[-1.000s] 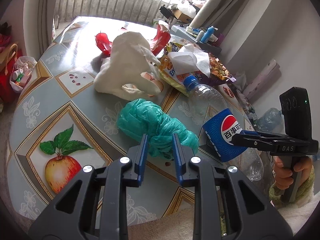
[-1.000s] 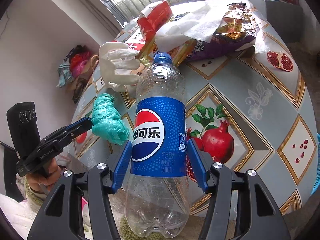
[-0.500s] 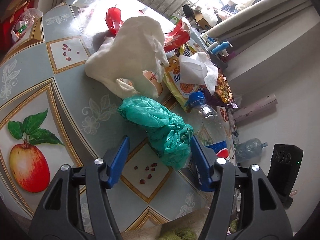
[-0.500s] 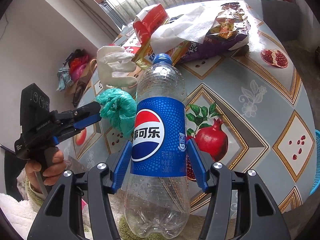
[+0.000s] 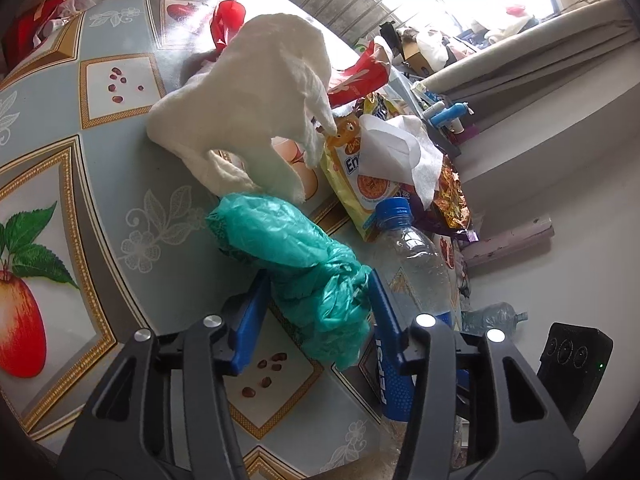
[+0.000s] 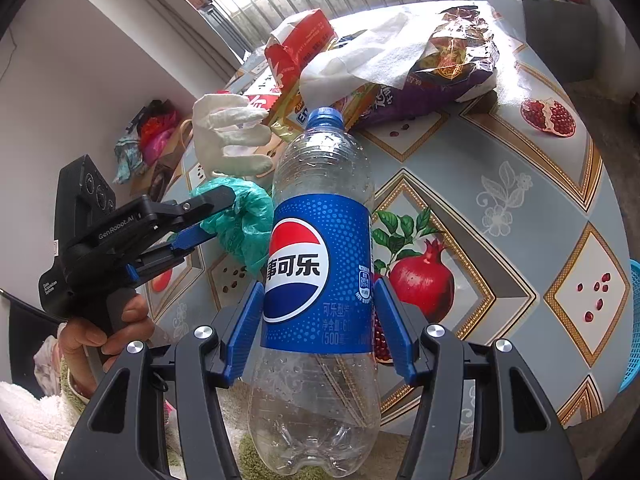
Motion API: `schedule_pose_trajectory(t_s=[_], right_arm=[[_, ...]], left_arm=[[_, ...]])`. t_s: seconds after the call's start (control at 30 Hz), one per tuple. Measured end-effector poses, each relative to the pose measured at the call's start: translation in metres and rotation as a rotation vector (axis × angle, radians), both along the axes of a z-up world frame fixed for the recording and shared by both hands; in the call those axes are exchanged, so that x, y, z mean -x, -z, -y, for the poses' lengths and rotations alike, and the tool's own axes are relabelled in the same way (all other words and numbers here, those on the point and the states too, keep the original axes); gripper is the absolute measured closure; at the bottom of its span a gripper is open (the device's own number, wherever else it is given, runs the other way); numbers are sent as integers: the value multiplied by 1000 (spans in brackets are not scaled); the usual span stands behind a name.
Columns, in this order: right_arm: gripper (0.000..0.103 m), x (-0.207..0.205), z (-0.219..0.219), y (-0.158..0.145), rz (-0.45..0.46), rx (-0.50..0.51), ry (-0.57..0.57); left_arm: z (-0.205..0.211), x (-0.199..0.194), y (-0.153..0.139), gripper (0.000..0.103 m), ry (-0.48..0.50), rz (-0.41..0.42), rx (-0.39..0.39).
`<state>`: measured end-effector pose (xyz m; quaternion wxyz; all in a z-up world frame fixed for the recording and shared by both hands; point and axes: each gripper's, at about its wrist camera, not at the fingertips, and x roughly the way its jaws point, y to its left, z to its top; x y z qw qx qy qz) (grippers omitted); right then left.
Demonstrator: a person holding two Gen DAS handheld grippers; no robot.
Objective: Collect trash
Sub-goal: 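Lift the green bag with the left gripper while the right gripper holds the Pepsi bottle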
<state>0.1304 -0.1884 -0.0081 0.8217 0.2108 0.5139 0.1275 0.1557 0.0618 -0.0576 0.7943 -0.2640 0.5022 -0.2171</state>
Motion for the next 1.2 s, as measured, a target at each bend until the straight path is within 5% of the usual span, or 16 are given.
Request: schedule_pose_trajectory(t_s=[0.27, 0.57, 0.8, 1.0, 1.2], right_arm=[[47, 5, 3, 0, -7, 0, 1], [47, 21, 15, -3, -28, 41, 25], [46, 23, 22, 1, -27, 2, 76], [43, 17, 25, 4, -41, -34, 92], [43, 10, 26, 12, -61, -78, 109]], left_arm=[[-12, 16, -10, 68, 74, 36, -33], [-10, 40, -23, 67, 407, 48, -188], [-16, 31, -14, 47, 317, 7, -114], [-6, 26, -5, 46, 284, -17, -82], [5, 24, 2, 47, 269, -11, -131]])
